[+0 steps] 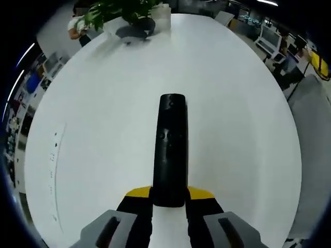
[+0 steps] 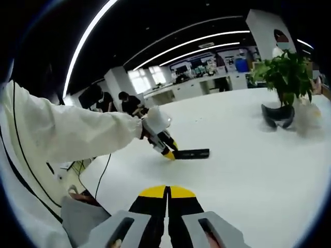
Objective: Press the specified remote control buttons in sequence, fully releasing each button before pressing the next.
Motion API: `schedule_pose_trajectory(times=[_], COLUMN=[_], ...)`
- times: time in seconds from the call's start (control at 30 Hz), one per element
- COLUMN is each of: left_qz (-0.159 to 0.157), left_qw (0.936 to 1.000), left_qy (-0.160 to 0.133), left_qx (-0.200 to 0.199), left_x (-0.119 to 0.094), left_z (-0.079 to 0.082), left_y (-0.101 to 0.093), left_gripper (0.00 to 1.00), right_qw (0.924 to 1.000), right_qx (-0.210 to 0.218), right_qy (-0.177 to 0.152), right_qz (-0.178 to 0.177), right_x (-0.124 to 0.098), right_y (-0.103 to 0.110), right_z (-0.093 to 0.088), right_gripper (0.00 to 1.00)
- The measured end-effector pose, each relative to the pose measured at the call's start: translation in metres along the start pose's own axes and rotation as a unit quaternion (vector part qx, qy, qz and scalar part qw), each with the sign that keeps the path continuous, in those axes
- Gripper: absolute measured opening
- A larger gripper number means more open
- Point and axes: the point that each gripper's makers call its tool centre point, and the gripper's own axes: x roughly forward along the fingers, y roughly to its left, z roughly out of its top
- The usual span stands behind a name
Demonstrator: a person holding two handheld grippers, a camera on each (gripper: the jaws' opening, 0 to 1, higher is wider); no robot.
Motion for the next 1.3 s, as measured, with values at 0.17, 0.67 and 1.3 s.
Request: schedule_pose_trajectory(times=[0.17,0.67,1.3], left_qz=[0.000,-0.001,-0.002], left_qw=[1.0000,0.9987,0.9964], left_qy=[0.003,0.050,0.083], left_qx=[-0.001,0.007,0.018], left_x=[-0.001,-0.001,-0.001], left_z=[-0.001,-0.002,-0.003], left_y=[-0.008,-0.028,-0.055], left_gripper=[0.22,0.22,0.23], right_qw=[1.0000,0.9997,0.9990], right_qx=[-0.004,-0.021,-0.032], right_qy=[-0.003,-0.004,-0.009], right_qz=[0.000,0.013,0.028], right_x=[-0.003,-0.005,-0.008], right_y=[0.003,0.013,0.026], right_z=[0.002,0.006,0.009], right_gripper=[0.00,0.00,0.00])
